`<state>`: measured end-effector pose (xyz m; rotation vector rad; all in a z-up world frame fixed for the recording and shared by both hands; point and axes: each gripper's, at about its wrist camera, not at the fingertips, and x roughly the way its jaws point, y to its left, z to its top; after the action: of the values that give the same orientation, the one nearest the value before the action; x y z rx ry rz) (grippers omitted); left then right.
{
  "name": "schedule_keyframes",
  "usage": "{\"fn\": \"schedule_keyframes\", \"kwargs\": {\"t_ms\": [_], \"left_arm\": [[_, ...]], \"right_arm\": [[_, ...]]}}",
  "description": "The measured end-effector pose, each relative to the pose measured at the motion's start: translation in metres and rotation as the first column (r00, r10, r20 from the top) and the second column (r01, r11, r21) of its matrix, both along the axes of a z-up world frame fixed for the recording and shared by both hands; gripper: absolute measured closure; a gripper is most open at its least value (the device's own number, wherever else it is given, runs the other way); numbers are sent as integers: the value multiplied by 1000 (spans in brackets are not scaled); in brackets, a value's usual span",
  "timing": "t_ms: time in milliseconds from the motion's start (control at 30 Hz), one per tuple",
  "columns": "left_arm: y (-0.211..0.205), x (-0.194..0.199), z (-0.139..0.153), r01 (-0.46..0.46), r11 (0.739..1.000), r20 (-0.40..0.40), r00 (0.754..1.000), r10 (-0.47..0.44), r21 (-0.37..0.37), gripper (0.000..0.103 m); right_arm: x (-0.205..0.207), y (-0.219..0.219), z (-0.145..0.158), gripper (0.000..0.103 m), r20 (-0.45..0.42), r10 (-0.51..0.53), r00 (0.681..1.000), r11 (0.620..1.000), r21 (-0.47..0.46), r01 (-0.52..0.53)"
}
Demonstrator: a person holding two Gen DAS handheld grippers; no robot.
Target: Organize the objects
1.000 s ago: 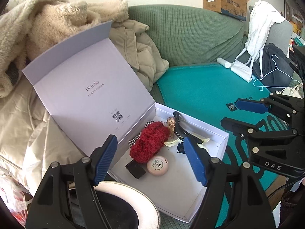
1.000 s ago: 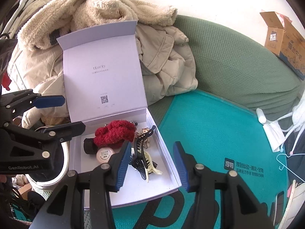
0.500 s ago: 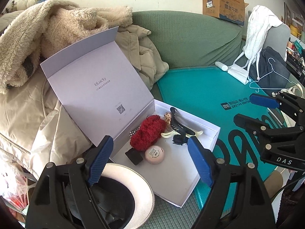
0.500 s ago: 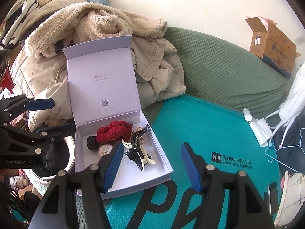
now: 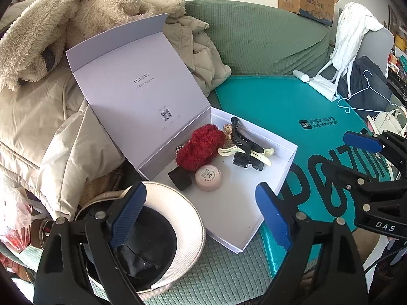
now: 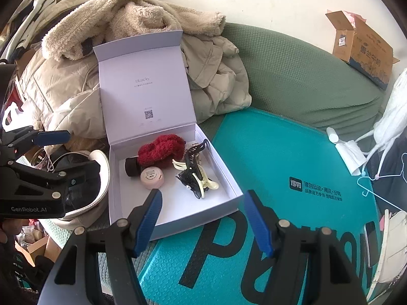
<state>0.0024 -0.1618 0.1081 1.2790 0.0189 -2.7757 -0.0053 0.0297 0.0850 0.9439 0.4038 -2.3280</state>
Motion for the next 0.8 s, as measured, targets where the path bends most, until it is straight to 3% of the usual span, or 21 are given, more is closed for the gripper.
{"fn": "schedule_keyframes", "kwargs": {"t_ms": [800], "left_arm": [[-11,5,-8,-8,1000,44,999,7,25,16]], "right_arm": [[11,-1,-7,36,20,-1,1000,1000,4,1]]}}
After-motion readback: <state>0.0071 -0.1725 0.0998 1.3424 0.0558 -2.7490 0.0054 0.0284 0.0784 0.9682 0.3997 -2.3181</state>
